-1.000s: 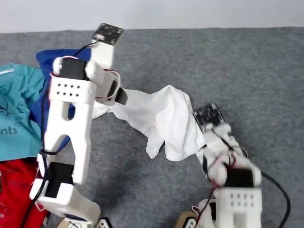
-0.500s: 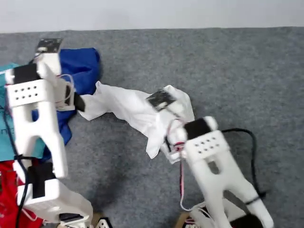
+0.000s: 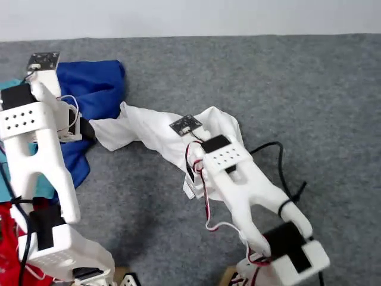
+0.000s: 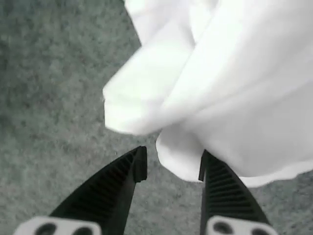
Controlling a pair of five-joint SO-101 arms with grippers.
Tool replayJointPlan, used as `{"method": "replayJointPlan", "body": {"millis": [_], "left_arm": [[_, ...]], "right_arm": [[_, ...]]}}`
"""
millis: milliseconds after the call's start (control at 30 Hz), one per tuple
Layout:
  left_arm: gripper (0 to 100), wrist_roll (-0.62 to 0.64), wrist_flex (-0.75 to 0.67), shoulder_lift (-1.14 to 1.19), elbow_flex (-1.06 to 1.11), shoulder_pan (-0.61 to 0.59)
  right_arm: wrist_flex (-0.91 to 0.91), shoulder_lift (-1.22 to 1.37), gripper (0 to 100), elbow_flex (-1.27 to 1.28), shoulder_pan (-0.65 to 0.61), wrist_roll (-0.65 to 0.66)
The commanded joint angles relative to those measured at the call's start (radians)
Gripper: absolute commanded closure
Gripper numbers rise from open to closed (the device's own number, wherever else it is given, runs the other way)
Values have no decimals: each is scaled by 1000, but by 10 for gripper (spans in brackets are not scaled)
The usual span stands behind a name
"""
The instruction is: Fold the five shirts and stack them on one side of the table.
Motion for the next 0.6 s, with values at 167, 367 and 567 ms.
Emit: {"method": "replayJointPlan", "body": {"millis": [167,367,567], "left_arm": [[743,0,21,-37,-2,-5],[743,0,9,-37,-2,-5],[743,0,9,-37,-2,-3]], "right_arm": [[2,165,814,-178,-1,-14],[16,232,875,-184,-1,-14],[16,242,881,-183,27,-14]]}}
